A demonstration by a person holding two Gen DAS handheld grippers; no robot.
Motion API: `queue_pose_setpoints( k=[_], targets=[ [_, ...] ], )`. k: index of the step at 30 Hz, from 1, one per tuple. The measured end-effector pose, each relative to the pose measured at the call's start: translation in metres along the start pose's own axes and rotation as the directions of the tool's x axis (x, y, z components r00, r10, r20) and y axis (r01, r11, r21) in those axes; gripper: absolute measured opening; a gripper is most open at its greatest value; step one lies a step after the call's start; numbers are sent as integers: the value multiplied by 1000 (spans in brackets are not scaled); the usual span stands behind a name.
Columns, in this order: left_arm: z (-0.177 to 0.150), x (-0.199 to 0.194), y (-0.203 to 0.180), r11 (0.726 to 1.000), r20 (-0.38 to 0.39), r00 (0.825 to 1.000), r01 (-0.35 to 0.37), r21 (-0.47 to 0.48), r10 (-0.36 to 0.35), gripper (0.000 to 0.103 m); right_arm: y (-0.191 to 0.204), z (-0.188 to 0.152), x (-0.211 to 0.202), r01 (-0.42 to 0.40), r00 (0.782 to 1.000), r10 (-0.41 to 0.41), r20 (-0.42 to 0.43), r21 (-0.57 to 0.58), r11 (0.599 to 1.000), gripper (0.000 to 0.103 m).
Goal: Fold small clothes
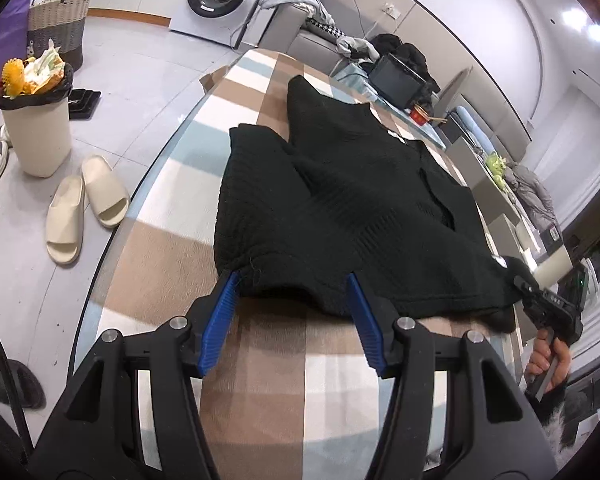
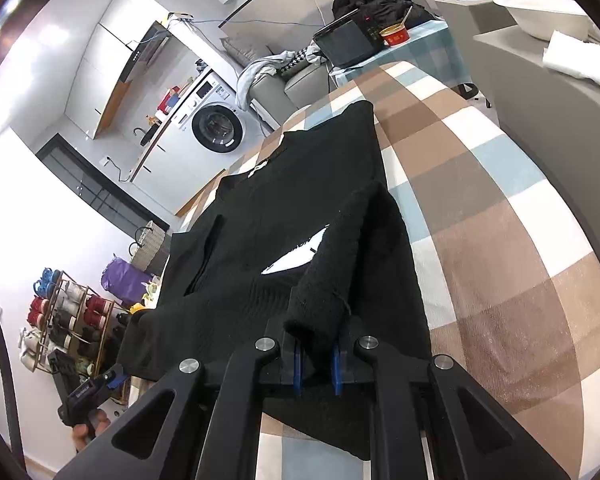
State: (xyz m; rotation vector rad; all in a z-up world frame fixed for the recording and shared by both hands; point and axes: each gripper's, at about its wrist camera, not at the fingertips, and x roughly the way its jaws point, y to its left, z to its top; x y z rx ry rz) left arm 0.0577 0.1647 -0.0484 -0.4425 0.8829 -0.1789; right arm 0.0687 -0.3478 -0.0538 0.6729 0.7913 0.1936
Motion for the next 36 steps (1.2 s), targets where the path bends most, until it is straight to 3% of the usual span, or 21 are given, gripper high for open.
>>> queue_pose_setpoints(
  k=[5,9,16,20,28,32,36],
  targets=[
    [17,14,8,997,30,999,-32,-73,34,52,0,-3,2,2,1000,-2,-17,10,1000,12],
    [29,15,8,995,66,996,-47,-91,53,34,-1,-3,1,8,1000,-8,-21,14,1000,13],
    [31,0,-25,997,83,994,68,28,-70,38,-2,-3,7,19,999,-19,-38,15,1000,13],
    [23,3,-41,994,56,997,36,106,-43,46,-2,-3,9,21,999,-20,-45,12,1000,13],
    [5,3,5,999,-4,1000,-26,-29,26,48,-5,-3,11,25,998,-25,-58,12,1000,13],
    [-7,12,20,997,-93,995,15,-73,-22,48,-5,-2,13,27,998,-26,-61,11,1000,13],
    [-10,18,19,995,-61,998,29,-93,-34,48,-5,-2,14,28,998,-27,-60,11,1000,13]
  ],
)
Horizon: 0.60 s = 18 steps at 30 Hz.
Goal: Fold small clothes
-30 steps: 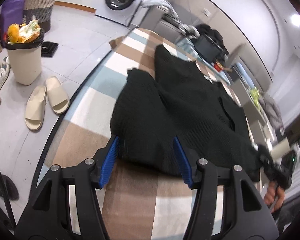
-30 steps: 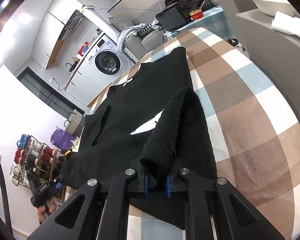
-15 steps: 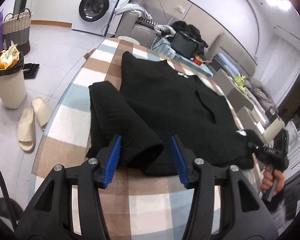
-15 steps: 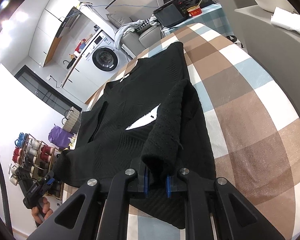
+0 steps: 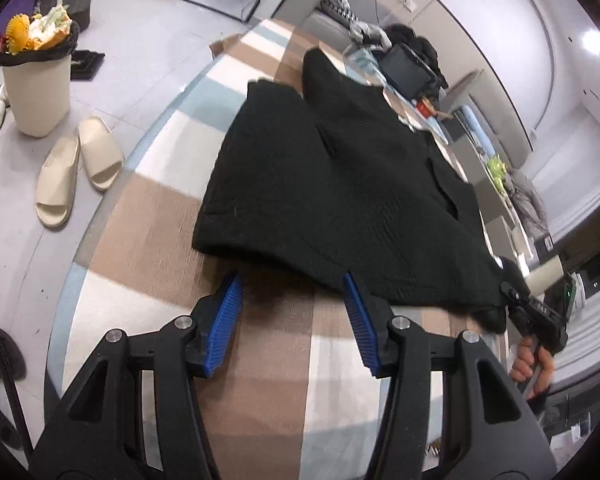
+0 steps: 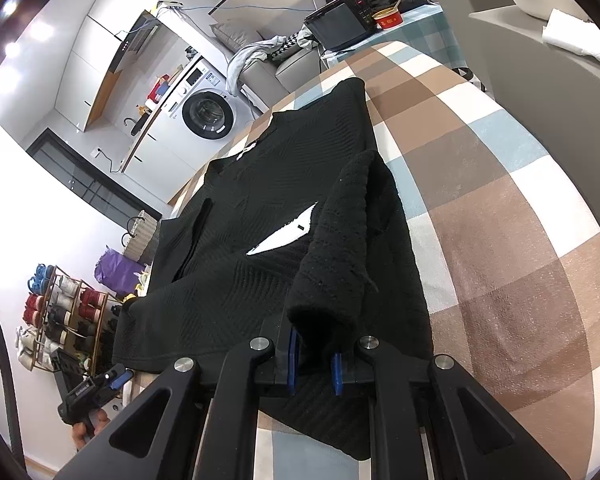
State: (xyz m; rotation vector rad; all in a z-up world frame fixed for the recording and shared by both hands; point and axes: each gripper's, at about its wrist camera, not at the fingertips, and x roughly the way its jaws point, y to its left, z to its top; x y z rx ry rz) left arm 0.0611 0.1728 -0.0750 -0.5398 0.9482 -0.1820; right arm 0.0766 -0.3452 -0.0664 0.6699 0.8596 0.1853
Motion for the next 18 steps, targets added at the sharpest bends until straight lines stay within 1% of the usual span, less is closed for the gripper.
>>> queue_pose_setpoints(
  k=[3,5,9,11,12,13,14,15,18],
  targets=[
    [12,-2,-5,1000,68,997,24,-4,-23,48,0,-1,-1,-3,1000,3,0,-1,1000,13],
    [22,-2,-9,1000,108,994,27,2,-27,48,0,-1,-2,-6,1000,6,2,0,1000,13],
    [45,10,-14,1000,143,990,5,-26,-1,47,-2,-2,-1,-9,1000,9,4,7,1000,13],
    [52,16,-16,999,155,988,-13,-34,18,31,-3,-2,-1,-12,1000,11,10,13,1000,13],
    [56,18,-18,999,162,986,-24,-33,29,12,-3,-2,-1,-15,1000,15,15,18,1000,13],
    [60,20,-19,999,169,985,-22,-29,26,3,-3,-2,-1,-20,1000,19,22,24,1000,13],
    [63,19,-21,999,187,982,-16,-28,21,3,-2,-2,-2,-20,999,19,32,23,1000,11],
    [66,17,-23,1000,206,978,-13,-23,18,2,0,-2,-4,-11,999,10,50,18,1000,5],
    [73,8,-32,1000,251,968,-16,11,13,2,5,1,-12,-25,995,24,94,10,1000,5]
  ],
)
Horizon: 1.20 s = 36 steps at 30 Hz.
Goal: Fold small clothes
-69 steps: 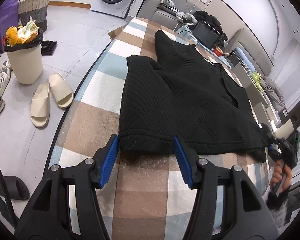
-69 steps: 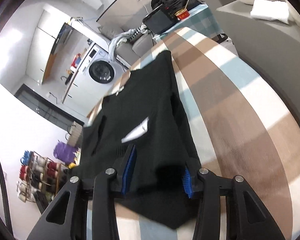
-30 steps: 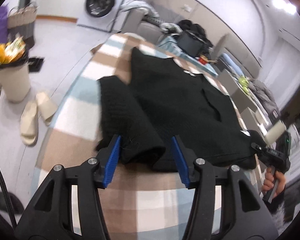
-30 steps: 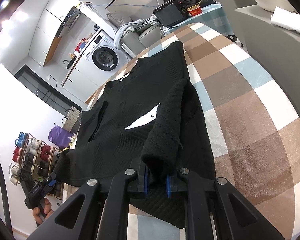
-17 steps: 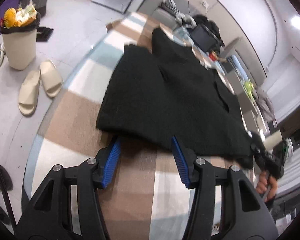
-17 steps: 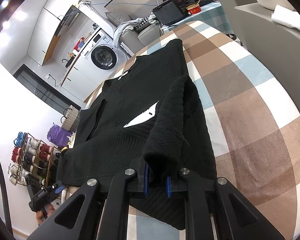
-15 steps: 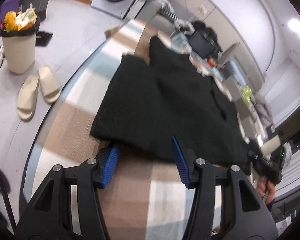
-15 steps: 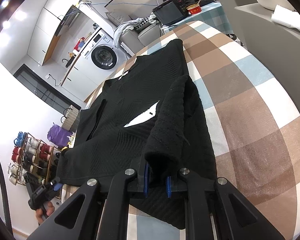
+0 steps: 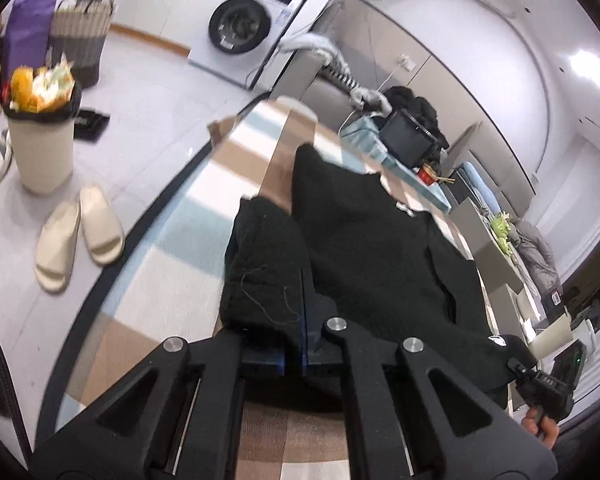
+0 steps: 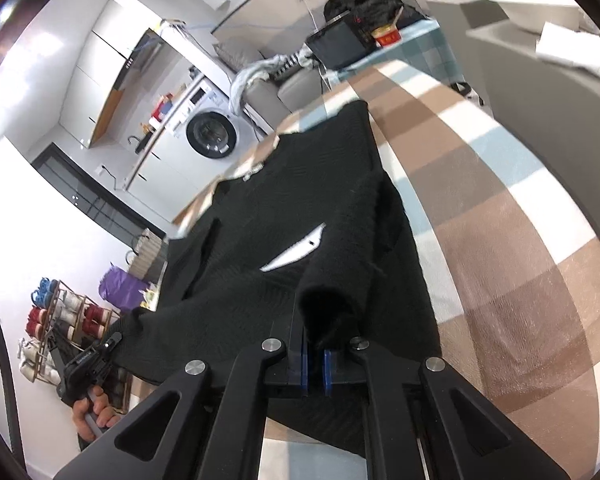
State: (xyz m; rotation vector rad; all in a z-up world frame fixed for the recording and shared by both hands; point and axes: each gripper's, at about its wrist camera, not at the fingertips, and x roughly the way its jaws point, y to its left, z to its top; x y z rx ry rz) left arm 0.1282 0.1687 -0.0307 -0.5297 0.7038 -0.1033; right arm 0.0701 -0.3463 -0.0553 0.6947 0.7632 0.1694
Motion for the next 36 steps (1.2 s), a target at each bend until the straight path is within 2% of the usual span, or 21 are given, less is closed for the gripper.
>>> queue_pose_setpoints(
  k=[3,9,13,18,20,21,22,23,25,27,29,31,34,36],
  targets=[
    [12,-8,-6,1000,28,999,17,16,-18,2,8,8,-10,-18,999,19,44,-19,1000,4],
    [54,3,-21,998,68,997,38,59,-42,2,29,52,-13,-35,991,39,127,-37,999,4],
    [87,34,-33,997,60,997,48,66,-52,2,41,96,10,0,986,6,168,-31,1000,4],
    [124,96,-48,997,39,999,28,70,-30,2,48,145,56,68,978,-61,200,-31,997,5],
    [131,122,-49,998,33,999,12,60,-14,13,47,163,79,117,976,-107,190,-38,992,13],
    [132,139,-50,998,-14,1000,-14,58,15,32,46,168,87,161,973,-152,172,-39,986,28],
    [131,146,-49,998,-41,999,-27,55,30,53,43,171,92,197,970,-190,153,-30,980,35],
    [129,152,-48,998,-75,996,-44,46,47,58,41,171,91,188,972,-182,150,-27,982,36],
    [123,150,-42,998,-78,996,-41,41,45,68,37,164,85,193,973,-183,143,-60,979,45],
    [114,144,-36,996,-87,994,-61,64,66,73,32,151,81,254,964,-241,112,-113,961,47],
    [104,136,-30,992,-87,992,-79,97,88,73,22,138,84,293,956,-290,45,-161,942,47],
    [95,132,-25,986,-101,988,-103,130,116,73,10,128,89,335,939,-345,-20,-185,924,48],
    [82,128,-17,982,-141,981,-113,151,134,73,-1,120,91,310,944,-323,-60,-166,936,48],
    [72,121,-10,977,-146,975,-146,159,169,73,-3,116,92,337,932,-354,-74,-178,925,48]
  ],
)
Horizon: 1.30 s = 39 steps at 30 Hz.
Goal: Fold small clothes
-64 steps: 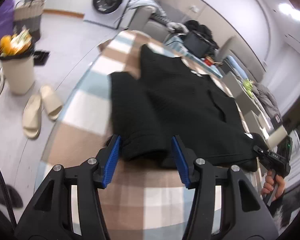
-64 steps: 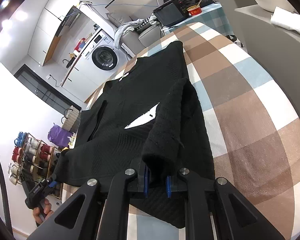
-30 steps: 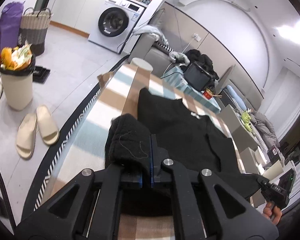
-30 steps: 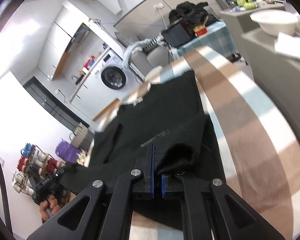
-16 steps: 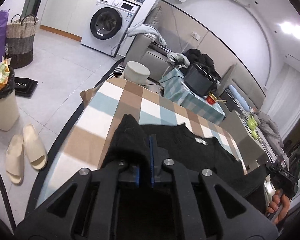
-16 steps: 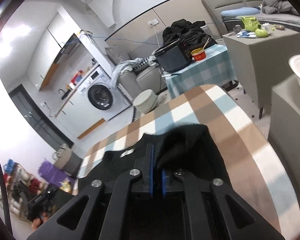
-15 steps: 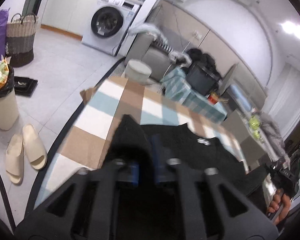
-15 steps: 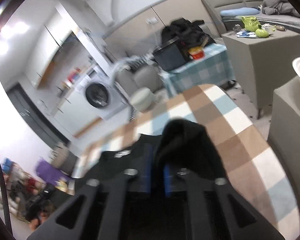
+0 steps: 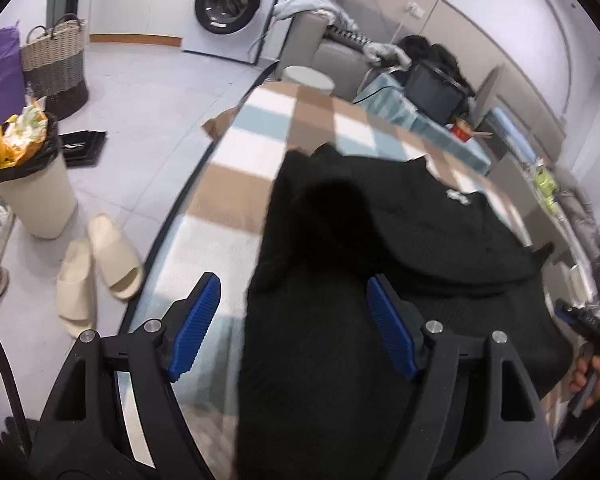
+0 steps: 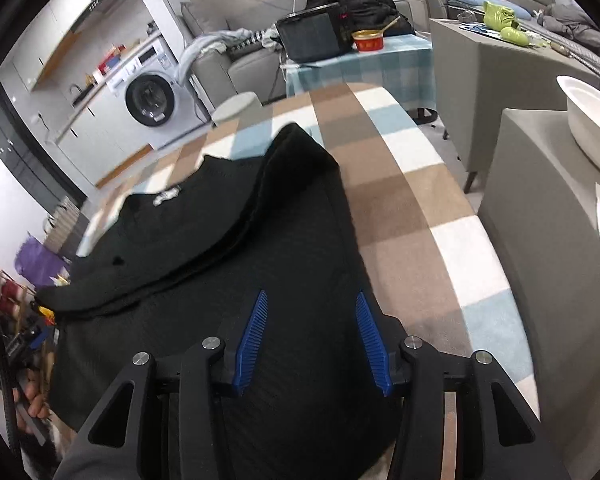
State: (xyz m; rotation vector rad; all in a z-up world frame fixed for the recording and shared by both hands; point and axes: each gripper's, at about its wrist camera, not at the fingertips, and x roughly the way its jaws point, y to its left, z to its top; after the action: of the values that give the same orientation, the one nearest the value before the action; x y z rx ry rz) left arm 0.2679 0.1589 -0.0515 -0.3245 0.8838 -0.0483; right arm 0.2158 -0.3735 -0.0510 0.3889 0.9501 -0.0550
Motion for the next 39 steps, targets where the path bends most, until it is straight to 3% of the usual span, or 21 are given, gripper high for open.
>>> queue_pose_setpoints(
  k=[5,12,16,17,21,23,24,25,28,39],
  targets=[
    [-32,-1,11,1000,-97,995,27,-12,-28,73,-5,-20,0,-15,998,14,-62,-26,1000,48],
    [-66,-11,-13,992,-127,990,80,97,-67,71,-6,-53,-22,-90,993,84,-87,-72,993,48],
    [-85,-22,-23,984,-126,991,66,164,-45,70,-12,-76,-43,-130,989,126,-76,-57,990,52],
    [-89,-24,-24,983,-118,992,62,175,-41,68,-14,-80,-46,-137,989,134,-68,-53,989,52],
    [-93,-26,-31,978,-92,995,57,202,-39,27,-12,-82,-37,-128,989,124,-78,-41,991,53],
    [-93,-26,-31,978,-85,995,71,195,-55,22,-6,-78,-33,-123,991,120,-66,-55,991,46],
    [-93,-26,-32,977,-80,995,70,201,-55,20,-2,-78,-33,-122,991,118,-59,-70,990,36],
    [-92,-25,-32,975,-78,996,66,212,-50,19,3,-79,-32,-108,993,104,-55,-94,990,30],
    [-96,-30,-36,969,-73,997,50,240,-33,18,12,-82,-30,-79,995,70,-65,-146,986,23],
    [-141,-82,-15,972,-100,995,50,229,-27,18,15,-135,-69,-90,988,65,-142,-173,981,22]
  ],
)
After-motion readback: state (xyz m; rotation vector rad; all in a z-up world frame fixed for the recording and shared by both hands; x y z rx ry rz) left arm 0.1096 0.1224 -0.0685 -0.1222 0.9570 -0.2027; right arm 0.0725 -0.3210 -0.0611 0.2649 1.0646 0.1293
